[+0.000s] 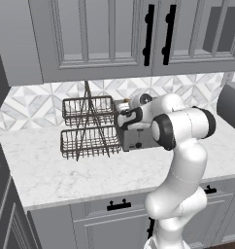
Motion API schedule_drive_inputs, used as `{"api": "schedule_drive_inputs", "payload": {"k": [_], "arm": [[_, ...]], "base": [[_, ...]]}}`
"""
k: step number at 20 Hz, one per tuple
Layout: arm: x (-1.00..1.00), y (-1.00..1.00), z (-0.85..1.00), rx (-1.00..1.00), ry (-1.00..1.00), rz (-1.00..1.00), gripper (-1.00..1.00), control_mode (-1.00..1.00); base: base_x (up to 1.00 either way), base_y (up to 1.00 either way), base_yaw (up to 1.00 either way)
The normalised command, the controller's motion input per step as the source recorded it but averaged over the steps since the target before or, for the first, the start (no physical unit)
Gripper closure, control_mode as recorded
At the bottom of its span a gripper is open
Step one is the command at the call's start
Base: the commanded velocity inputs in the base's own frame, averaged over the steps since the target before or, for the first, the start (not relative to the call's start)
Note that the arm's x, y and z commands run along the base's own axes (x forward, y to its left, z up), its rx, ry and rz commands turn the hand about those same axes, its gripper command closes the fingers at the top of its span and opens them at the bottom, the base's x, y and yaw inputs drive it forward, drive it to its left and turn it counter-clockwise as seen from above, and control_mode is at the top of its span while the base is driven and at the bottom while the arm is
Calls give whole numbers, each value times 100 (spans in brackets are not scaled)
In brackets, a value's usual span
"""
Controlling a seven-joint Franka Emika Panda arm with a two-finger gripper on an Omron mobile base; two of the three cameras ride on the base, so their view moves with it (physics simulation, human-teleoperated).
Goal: Start the toaster. Once the lever pops up, take the bread to the plate on the dining counter.
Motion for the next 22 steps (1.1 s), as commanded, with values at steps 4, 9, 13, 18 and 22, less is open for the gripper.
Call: {"api": "schedule_drive_inputs", "payload": {"k": [4, 9, 13, 18, 22], "arm": [[24, 0, -11, 0, 0, 0, -100, -100], [16, 0, -27, 0, 0, 0, -100, -100], [2, 0, -49, 0, -2, 0, -100, -100], [0, 0, -15, 0, 0, 0, 100, -100], [0, 0, -2, 0, 0, 0, 100, -100]], "base": [[0, 0, 0], [0, 0, 0], [0, 0, 0], [0, 0, 0], [0, 0, 0]]}}
